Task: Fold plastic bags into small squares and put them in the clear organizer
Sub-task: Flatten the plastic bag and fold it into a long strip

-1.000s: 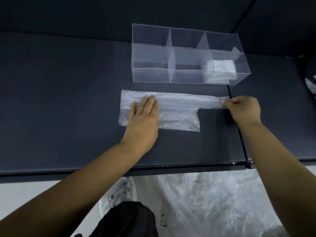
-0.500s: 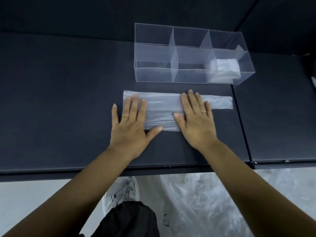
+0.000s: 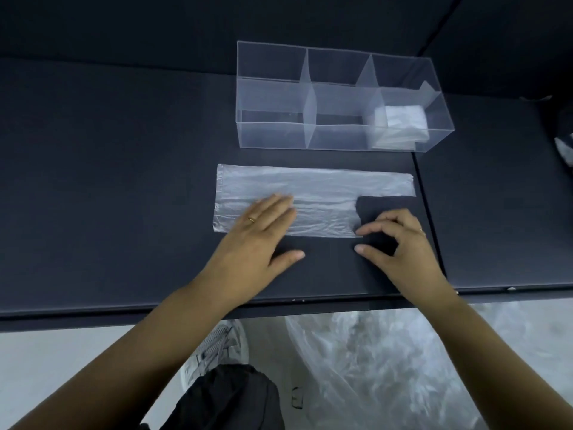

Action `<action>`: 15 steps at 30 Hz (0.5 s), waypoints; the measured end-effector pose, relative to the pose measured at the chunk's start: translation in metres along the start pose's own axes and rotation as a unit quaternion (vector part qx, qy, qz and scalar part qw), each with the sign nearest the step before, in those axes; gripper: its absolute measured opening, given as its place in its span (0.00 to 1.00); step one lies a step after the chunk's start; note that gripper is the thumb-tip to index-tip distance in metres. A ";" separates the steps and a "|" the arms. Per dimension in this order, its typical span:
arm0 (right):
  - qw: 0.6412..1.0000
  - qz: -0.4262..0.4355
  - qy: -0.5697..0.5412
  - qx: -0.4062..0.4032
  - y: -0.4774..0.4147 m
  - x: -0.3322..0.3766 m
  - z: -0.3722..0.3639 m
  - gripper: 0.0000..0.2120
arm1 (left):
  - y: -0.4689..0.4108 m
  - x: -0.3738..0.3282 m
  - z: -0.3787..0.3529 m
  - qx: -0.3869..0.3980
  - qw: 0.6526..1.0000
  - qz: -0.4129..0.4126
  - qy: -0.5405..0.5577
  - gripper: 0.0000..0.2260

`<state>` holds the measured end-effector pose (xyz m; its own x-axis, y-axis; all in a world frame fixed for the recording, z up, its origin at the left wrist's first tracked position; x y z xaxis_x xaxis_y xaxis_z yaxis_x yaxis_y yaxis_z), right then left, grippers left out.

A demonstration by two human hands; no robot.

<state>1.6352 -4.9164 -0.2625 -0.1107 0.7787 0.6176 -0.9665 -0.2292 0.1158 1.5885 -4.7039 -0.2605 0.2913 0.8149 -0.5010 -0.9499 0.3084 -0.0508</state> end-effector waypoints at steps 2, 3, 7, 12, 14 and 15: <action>1.000 -0.004 0.006 -0.017 -0.005 0.002 -0.001 0.08 | -0.006 -0.002 -0.011 0.016 1.000 -0.013 -0.008 0.32; 1.000 -0.003 0.016 -0.016 -0.009 0.004 -0.003 0.07 | -0.008 0.000 -0.016 0.022 0.999 -0.015 -0.021 0.32; 0.996 0.019 0.082 0.026 -0.019 0.011 -0.010 0.05 | -0.012 0.005 -0.013 -0.021 0.999 -0.003 -0.032 0.30; 0.994 -0.030 -0.024 0.101 -0.020 0.016 0.003 0.07 | -0.019 0.003 -0.001 -0.112 0.992 -0.021 -0.045 0.14; 0.997 -0.021 0.006 0.077 -0.021 0.020 0.010 0.03 | -0.021 0.001 0.004 -0.132 0.989 -0.042 -0.055 0.11; 0.998 0.002 0.035 0.045 -0.021 0.026 0.015 0.07 | -0.021 0.000 0.006 -0.134 0.988 -0.049 -0.055 0.10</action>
<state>1.6560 -4.8999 -0.2376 -0.1330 0.8156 0.5632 -0.9416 -0.2813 0.1850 1.6089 -4.7076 -0.2541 0.3804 0.8407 -0.3854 -0.9078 0.2600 -0.3290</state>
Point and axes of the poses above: each hand's wrist, its own y-axis away from the middle knuckle, its own z-axis out of the back of the hand, x = y × z, the point moved 7 cm from there along -y, towards the middle knuckle, and after that the axes turned 1 degree about -z, right-handed, at the moved point
